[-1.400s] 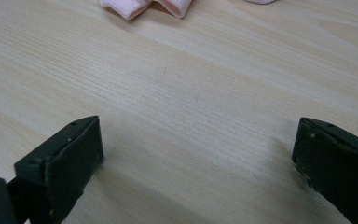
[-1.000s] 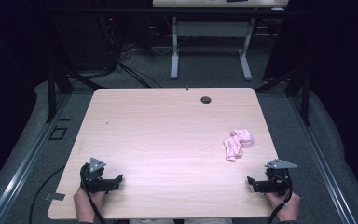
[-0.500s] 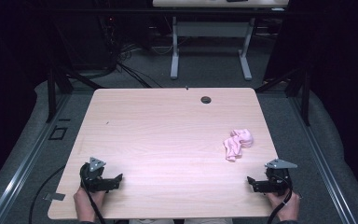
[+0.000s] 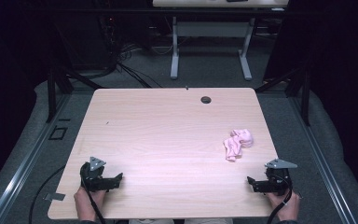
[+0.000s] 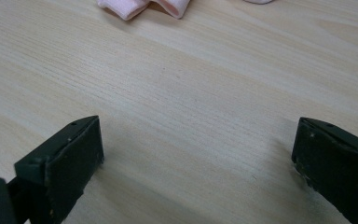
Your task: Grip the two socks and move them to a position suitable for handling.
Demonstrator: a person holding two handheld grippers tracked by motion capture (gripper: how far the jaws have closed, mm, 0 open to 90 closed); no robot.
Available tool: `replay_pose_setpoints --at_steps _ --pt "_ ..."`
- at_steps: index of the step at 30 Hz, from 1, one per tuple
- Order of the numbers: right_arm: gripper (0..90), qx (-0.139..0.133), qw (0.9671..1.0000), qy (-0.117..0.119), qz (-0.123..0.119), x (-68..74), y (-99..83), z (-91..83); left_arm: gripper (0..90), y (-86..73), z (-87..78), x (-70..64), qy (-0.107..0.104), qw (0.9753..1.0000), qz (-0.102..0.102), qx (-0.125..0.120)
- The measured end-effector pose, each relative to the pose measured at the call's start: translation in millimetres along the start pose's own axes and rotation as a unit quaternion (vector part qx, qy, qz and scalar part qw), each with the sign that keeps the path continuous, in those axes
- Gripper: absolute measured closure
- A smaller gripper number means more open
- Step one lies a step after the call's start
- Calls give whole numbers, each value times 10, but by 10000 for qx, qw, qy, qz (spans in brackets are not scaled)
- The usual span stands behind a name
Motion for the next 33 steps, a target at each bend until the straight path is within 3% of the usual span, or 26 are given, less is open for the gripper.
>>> replay_pose_setpoints --at_steps 8,9,11,14,15,17,18,20,21,25,26,27,29,30,31,33 --pt "0 118 9999 -29 85 -2 24 10 5 1 0 -1 -2 10000 -2 -6" --pt "0 68 9997 135 217 11 61 -9 5 1 0 0 -3 10000 -7 -1" --pt "0 8 9994 251 219 31 121 -44 5 0 0 0 -3 10000 -8 0" --pt "0 -65 9992 305 238 59 230 -92 5 1 0 -1 -3 10000 -6 -2" --pt "0 -116 9992 316 203 88 344 -116 5 0 0 0 -3 10000 -6 0" --pt "0 -86 9995 282 149 91 385 -118 5 0 0 0 -3 10000 -6 -1" --pt "5 -109 9992 368 74 136 519 -98 5 0 0 0 -3 10000 -6 -1" --pt "14 -105 9991 402 24 154 580 -83 5 0 0 0 -4 10000 -7 0" --pt "67 -90 9988 475 -75 184 708 -43 5 0 0 0 -4 10000 -7 1" --pt "149 -72 9980 588 -241 224 898 81 5 0 0 1 -4 10000 -9 1" --pt "168 -54 9976 637 -265 237 965 140 5 0 0 1 -4 10000 -9 1" --pt "251 40 9966 717 -394 245 1097 282 5 1 1 1 -2 10000 -16 -1" --pt "288 100 9969 659 -427 238 1134 355 5 0 1 2 2 10000 -19 0" --pt "291 241 9967 648 -431 222 1157 431 6 0 1 2 4 10000 -22 0" --pt "351 512 9963 562 -412 182 1162 584 6 0 1 2 5 10000 -23 0" --pt "359 633 9961 454 -419 165 1154 641 6 0 1 2 9 10000 -27 -1"
Point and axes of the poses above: each handheld gripper's, and its own axes: z roughly forward along the jaws, y roughly out of its top, x roughly to its left, the point moved 5 cm from there along z, roughly forward along the jaws, and after that the axes turned 9 degrees about y, right-handed, at the moved point
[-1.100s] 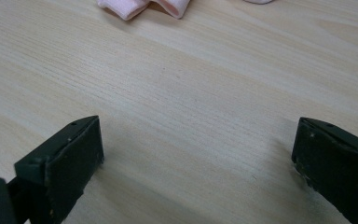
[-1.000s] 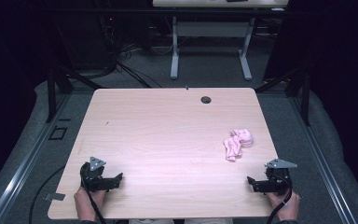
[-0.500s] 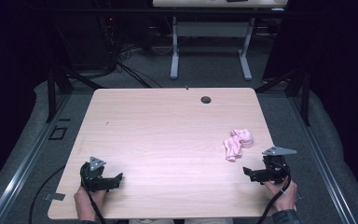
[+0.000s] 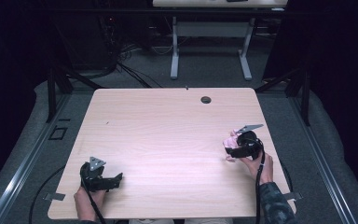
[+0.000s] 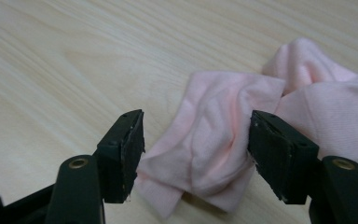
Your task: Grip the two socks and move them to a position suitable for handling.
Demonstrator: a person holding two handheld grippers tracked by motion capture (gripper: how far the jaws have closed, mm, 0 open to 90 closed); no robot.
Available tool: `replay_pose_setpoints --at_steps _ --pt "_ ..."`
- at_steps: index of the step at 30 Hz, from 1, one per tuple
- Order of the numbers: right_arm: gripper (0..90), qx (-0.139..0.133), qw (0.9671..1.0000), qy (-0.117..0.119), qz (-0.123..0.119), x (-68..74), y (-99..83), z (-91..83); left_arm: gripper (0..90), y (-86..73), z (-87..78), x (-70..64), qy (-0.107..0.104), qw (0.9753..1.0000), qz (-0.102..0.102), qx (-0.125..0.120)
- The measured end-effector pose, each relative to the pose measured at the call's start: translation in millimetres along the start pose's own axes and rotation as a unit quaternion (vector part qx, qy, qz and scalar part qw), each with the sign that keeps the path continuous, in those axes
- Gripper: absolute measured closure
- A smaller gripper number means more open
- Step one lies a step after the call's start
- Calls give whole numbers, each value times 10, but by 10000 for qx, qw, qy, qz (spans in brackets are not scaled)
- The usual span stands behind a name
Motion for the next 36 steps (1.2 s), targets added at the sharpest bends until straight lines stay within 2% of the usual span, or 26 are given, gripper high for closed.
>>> replay_pose_setpoints --at_steps 1,3,4,5,6,7,9,11,12,14,16,18,19,21,22,24,26,28,29,31,32,33,34,35,36 --pt "435 152 9998 -82 40 -20 -17 67 6 0 0 0 0 10000 -5 0" --pt "497 226 9996 -121 74 -29 -43 102 6 -1 -1 1 3 10000 -8 9" --pt "497 226 9996 -121 74 -29 -43 102 6 -1 -1 1 3 10000 -8 9" --pt "562 181 9996 -211 51 -20 -59 113 6 0 -1 1 4 10000 -11 8" --pt "562 181 9996 -211 51 -20 -59 113 6 0 -1 1 4 10000 -11 8" --pt "642 188 9995 -271 8 -4 -70 116 6 -1 -1 2 7 10000 -10 8" --pt "663 199 9993 -311 -23 2 -77 116 6 -1 -1 3 11 10000 -15 9" --pt "734 121 9993 -362 1 -9 -92 111 7 -1 -1 4 21 10000 -22 8" --pt "748 50 9995 -319 -11 -13 -88 106 7 -1 -1 4 21 10000 -22 8" --pt "752 38 9992 -386 -6 -16 -85 80 7 -1 -1 4 22 10000 -21 7" --pt "749 -207 9995 -220 62 7 -53 -29 7 0 -1 5 20 10000 -24 8" --pt "746 -261 9994 -211 41 25 -36 -77 8 -1 -2 4 23 10000 -23 8" --pt "745 -346 9993 -113 55 56 -10 -134 8 0 0 6 26 10000 -22 4" --pt "746 -688 9976 90 69 144 67 -275 8 0 -1 7 31 10000 -19 4" --pt "746 -725 9973 122 53 165 83 -310 8 0 -1 6 27 10000 -25 4" --pt "746 -752 9970 168 -14 237 126 -410 8 0 -1 7 31 10000 -21 4" --pt "746 -774 9967 249 9 269 138 -439 8 0 -1 8 32 10000 -19 4" --pt "746 -797 9960 362 -155 396 177 -532 9 0 -1 8 32 10000 -23 4" --pt "746 -797 9960 362 -155 396 177 -532 9 0 -1 8 33 10000 -23 4" --pt "746 -808 9950 540 -231 520 200 -555 9 0 0 8 36 10000 -33 1" --pt "746 -808 9950 540 -231 520 200 -555 9 0 0 8 36 10000 -33 1" --pt "745 -811 9940 676 -302 620 207 -562 9 0 0 7 37 10000 -38 1" --pt "745 -811 9940 676 -302 620 207 -562 9 0 0 7 37 10000 -38 1" --pt "745 -749 9928 831 -439 730 207 -557 9 0 -1 9 42 10000 -36 3" --pt "745 -749 9928 831 -439 730 207 -557 9 0 -1 9 42 10000 -36 3"
Point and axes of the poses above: each handheld gripper's, and its own axes: z roughly forward along the jaws, y roughly out of its top, x roughly to its left, the point moved 5 cm from there along z, roughly forward along the jaws, and after that the axes turned 9 degrees about y, right-handed, at the moved point
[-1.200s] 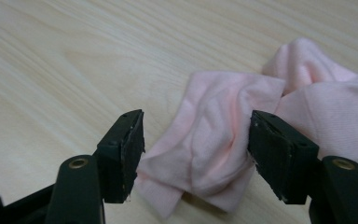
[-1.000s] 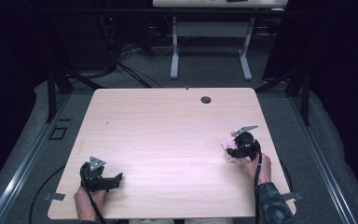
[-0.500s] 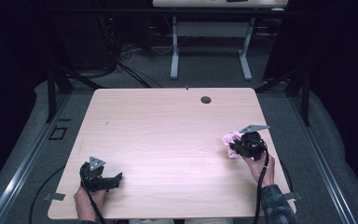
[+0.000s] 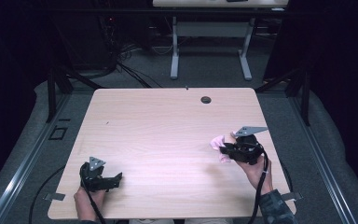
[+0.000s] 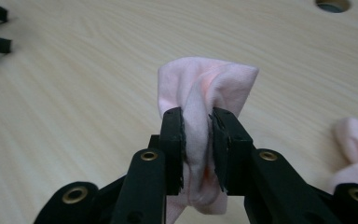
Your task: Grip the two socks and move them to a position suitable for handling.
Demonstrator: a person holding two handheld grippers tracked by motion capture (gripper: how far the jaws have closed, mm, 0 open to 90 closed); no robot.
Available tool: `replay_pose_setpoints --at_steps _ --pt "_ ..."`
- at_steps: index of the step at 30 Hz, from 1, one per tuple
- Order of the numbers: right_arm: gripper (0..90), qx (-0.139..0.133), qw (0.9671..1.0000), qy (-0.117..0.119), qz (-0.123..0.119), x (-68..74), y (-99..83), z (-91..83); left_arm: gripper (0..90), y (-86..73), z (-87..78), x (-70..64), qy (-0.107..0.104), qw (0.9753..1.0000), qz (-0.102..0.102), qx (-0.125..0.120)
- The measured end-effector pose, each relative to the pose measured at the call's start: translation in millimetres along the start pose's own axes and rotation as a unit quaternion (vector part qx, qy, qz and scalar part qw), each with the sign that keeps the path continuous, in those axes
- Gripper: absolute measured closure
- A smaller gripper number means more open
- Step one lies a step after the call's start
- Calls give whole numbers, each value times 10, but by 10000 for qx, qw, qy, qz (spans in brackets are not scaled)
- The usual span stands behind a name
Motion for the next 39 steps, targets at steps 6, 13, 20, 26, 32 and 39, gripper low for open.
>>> replay_pose_setpoints --at_steps 6,13,20,26,32,39 --pt "745 242 9974 634 -236 444 -83 188 9 0 1 -1 1 10000 -16 -4" --pt "739 707 9899 1138 -463 860 -290 516 9 0 0 0 5 10000 -14 0" --pt "612 1191 9811 1366 -680 1097 -493 858 9 0 0 1 4 10000 -14 0" --pt "181 853 9895 1022 -554 945 -413 680 9 0 0 1 3 10000 -15 2" --pt "15 182 9998 -34 88 6 -151 179 9 0 1 0 4 10000 -16 1" --pt "20 403 9930 -786 786 -884 -114 33 9 0 1 0 4 10000 -17 0"
Point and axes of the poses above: each handheld gripper's, and its own axes: z roughly forward along the jaws, y roughly out of its top, x roughly to its left, the point moved 5 cm from there along z, roughly forward along the jaws, and after that the axes turned 9 degrees about y, right-handed, at the moved point
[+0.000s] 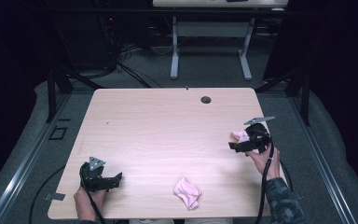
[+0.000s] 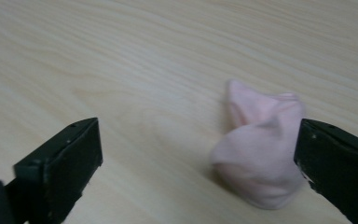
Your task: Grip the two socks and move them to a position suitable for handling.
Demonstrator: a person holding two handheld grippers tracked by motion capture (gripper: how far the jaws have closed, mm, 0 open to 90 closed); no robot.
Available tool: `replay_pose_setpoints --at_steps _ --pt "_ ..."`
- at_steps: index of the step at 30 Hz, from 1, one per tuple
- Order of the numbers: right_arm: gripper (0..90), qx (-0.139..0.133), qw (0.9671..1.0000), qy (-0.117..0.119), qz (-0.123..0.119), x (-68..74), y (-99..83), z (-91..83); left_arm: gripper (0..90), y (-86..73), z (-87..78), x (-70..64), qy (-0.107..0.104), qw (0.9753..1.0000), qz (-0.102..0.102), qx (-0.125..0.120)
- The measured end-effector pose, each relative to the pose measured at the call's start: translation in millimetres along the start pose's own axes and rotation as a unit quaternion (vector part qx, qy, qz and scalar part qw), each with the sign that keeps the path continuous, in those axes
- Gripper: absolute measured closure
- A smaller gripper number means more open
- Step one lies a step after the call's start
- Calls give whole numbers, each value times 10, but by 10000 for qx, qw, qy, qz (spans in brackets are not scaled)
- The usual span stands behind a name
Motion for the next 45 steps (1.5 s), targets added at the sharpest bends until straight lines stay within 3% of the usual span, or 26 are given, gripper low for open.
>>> replay_pose_setpoints --at_steps 1,3,7,8,10,13,14,15,16,17,18,21,23,24,25,26,27,28,29,31,34,35,36,42,44,45 --pt "20 0 10000 0 0 0 0 0 9 0 0 0 -1 10000 -1 0" --pt "90 89 9996 -123 246 -211 19 69 9 0 0 0 -1 10000 -1 1" --pt "165 241 9988 -259 341 -337 26 160 9 0 0 1 2 10000 -2 0" --pt "276 313 9981 -296 433 -406 32 239 9 0 0 1 2 10000 -2 0" --pt "281 321 9979 -310 464 -424 32 269 9 0 0 1 2 10000 -3 1" --pt "421 517 9960 -371 621 -497 -6 387 9 0 0 1 3 10000 -2 -1" --pt "557 555 9957 -385 641 -503 -28 436 9 0 0 1 2 10000 -2 0" --pt "557 555 9957 -385 641 -503 -28 436 9 0 0 1 2 10000 -2 0" --pt "651 561 9957 -433 590 -498 -43 452 9 0 0 1 2 10000 -3 0" --pt "651 561 9957 -433 590 -498 -43 452 9 0 0 1 2 10000 -3 0" --pt "732 518 9960 -486 537 -495 -44 447 9 0 0 1 2 10000 -2 0" --pt "781 379 9974 -406 460 -440 -16 395 9 0 0 1 1 10000 -3 0" --pt "784 307 9981 -333 414 -375 15 346 9 0 0 1 0 10000 -4 -1" --pt "784 146 9994 -192 236 -220 88 261 9 0 0 1 -1 10000 -2 1" --pt "784 146 9994 -192 236 -220 88 261 9 0 0 1 -1 10000 -2 1" --pt "784 14 10000 47 15 -7 173 176 9 0 0 1 2 10000 -2 1" --pt "784 14 10000 47 15 -7 173 176 9 0 0 1 2 10000 -2 1" --pt "783 -129 9993 289 -220 241 259 131 9 0 0 1 -1 10000 -2 0" --pt "783 -177 9984 421 -329 371 296 128 9 0 0 1 -2 10000 -2 2" --pt "782 -171 9977 507 -409 470 318 130 9 0 0 1 -1 10000 -1 1" --pt "776 -11 9917 873 -941 946 394 265 9 0 0 1 2 10000 -2 0" --pt "776 -11 9917 873 -941 946 394 265 9 0 0 1 -1 10000 -3 0" --pt "773 111 9887 1019 -1094 1129 394 417 9 0 1 2 0 10000 -2 0" --pt "760 543 9832 1185 -1278 1361 303 826 9 0 0 1 -1 10000 -2 0" --pt "751 607 9829 1176 -1282 1378 284 878 9 0 0 1 0 10000 -1 1" --pt "641 638 9831 1157 -1265 1381 261 949 9 0 0 1 -2 10000 -1 1"
Point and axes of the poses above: each handheld gripper's, and its own axes: z roughly forward along the jaws, y roughly out of its top, x roughly to its left, the point moved 5 cm from there along z, roughly forward along the jaws, and after that the axes turned 9 degrees about y, right-handed, at the moved point
